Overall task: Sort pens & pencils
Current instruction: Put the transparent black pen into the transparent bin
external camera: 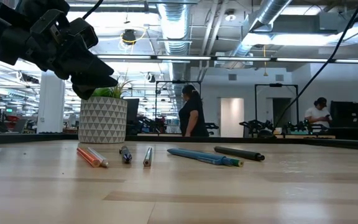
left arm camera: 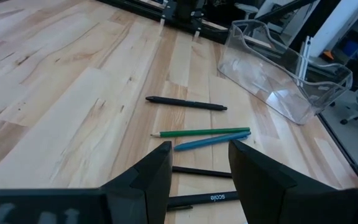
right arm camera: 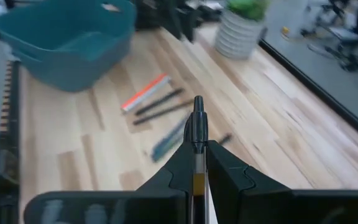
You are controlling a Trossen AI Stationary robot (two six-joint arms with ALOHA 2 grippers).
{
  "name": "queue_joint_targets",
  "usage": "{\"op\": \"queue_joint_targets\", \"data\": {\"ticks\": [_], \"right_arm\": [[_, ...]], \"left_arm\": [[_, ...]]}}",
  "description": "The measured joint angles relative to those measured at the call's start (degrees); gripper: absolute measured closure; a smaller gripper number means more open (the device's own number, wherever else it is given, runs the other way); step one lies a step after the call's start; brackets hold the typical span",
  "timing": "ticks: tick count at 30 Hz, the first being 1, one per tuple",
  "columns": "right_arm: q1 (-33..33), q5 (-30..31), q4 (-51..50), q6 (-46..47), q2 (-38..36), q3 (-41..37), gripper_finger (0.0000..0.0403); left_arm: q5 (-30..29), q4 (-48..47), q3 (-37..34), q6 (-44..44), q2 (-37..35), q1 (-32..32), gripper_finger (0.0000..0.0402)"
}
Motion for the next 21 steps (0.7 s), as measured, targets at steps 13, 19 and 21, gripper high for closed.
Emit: {"op": "queue_joint_targets", "data": {"ticks": [13,19,21], "right_arm": [[3.4,-7.6,-6.8,17.7,0.0,-6.2,0.0344],[7.1,-9.1,-3.5,20.1,0.1,-7.2,0.0344],[7.5,-9.1,-2.9,20.1,0.1,-7.2,0.0344]], "left_arm": [[0.0,-0.1,0.0,0.0,0.0,0.0,0.0252],[0.0,-0.1,0.0,0.0,0.0,0.0,0.0252],[0.0,-0.1,0.0,0.0,0.0,0.0,0.0252]]}}
